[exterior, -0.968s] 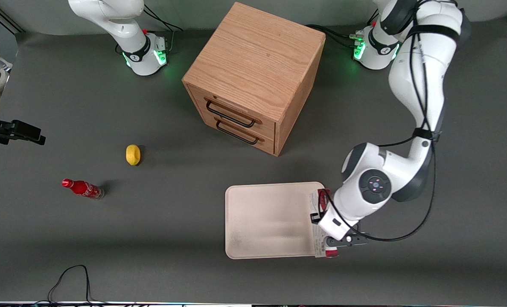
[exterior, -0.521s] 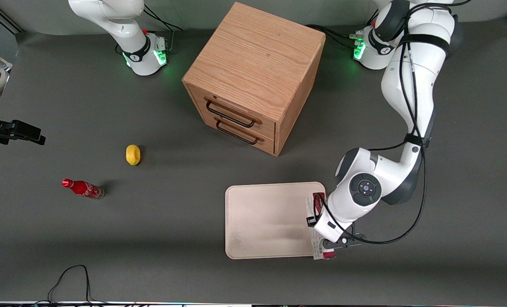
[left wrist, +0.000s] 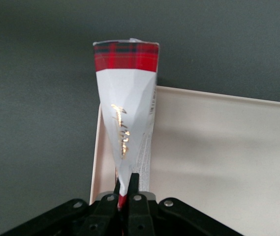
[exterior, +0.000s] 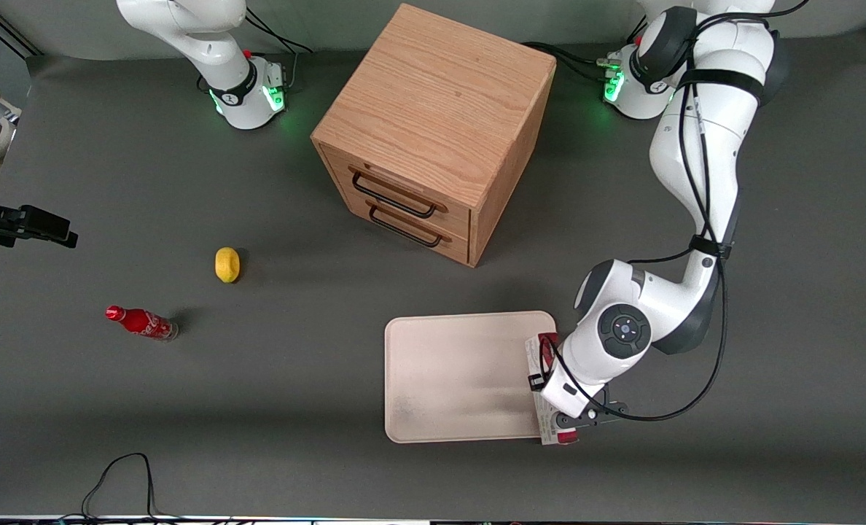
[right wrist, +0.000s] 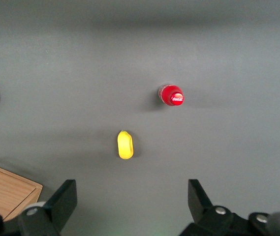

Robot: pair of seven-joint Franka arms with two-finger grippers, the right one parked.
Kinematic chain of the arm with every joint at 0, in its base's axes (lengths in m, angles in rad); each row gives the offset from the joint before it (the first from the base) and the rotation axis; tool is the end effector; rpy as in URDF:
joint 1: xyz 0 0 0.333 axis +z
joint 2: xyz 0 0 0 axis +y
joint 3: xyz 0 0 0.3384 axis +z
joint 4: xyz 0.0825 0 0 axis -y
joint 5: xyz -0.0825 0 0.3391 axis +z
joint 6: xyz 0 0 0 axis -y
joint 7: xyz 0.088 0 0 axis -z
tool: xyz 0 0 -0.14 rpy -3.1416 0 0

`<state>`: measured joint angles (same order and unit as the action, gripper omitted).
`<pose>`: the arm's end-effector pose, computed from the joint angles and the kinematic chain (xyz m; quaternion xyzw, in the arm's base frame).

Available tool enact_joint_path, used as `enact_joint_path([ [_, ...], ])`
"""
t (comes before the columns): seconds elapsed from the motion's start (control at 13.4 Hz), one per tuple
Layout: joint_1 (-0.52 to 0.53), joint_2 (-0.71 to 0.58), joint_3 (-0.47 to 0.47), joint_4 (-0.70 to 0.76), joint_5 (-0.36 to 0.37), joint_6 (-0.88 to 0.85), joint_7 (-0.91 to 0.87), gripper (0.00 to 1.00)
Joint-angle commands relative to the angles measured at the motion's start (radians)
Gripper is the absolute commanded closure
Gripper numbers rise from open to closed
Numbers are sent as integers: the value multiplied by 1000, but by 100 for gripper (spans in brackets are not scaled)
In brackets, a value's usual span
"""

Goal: Place red cookie box on tray
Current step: 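Lower the box onto the tray edge and open the left gripper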

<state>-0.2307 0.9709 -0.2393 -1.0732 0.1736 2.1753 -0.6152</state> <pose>0.7196 -0.2808 0.2581 0.9931 0.0866 0.0560 0.0564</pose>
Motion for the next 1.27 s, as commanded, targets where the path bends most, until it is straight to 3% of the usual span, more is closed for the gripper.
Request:
enact_joint_path([
  [0.0,-12,3,14,18,9,3,-26,38],
  [0.07,-12,0,14,10,12,3,-26,1],
  [0.67,5,-55,12,9,10,-67,-21,0],
  [1.19,103,-312,3,-55,-20,-368,118,0],
])
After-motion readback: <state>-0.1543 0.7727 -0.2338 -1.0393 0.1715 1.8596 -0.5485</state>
